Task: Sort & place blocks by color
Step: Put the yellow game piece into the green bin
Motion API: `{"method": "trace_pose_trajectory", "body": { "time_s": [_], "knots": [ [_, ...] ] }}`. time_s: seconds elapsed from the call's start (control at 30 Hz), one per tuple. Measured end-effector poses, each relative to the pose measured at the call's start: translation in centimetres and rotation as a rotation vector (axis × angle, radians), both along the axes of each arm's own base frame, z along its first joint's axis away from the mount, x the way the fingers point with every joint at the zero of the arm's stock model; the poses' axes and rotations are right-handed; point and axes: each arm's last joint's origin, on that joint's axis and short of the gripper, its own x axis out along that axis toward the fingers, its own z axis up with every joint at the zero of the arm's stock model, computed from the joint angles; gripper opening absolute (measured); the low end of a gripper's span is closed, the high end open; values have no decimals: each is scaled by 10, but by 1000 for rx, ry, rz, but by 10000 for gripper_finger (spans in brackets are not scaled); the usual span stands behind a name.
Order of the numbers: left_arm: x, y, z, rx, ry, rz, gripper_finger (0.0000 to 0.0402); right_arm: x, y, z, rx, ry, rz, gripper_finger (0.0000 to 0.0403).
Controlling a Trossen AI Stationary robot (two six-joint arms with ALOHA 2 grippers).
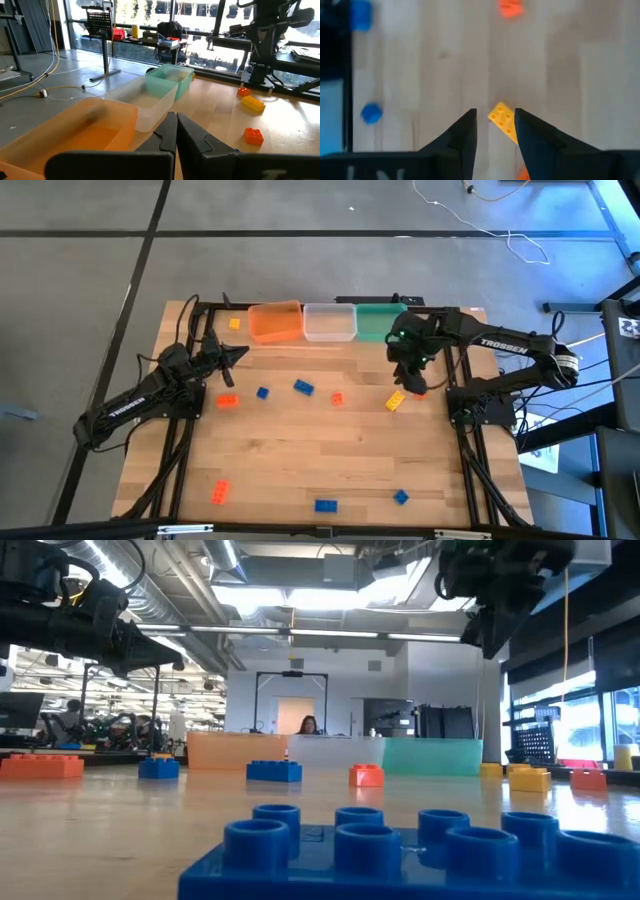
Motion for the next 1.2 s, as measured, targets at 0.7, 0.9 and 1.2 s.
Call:
{"method": "trace_pose_trajectory", "body": {
  "time_s": [0.7, 0.9, 1.2],
  "knots": [
    [0, 0, 0, 0, 0, 0, 0, 8, 8, -3, -13, -17, 81, 122],
    [0, 0, 0, 0, 0, 0, 0, 14, 4, -12, -56, 74, -11, 126],
    [0, 0, 0, 0, 0, 0, 0, 22, 7, -26, -75, 166, 27, 189]
  ]
}}
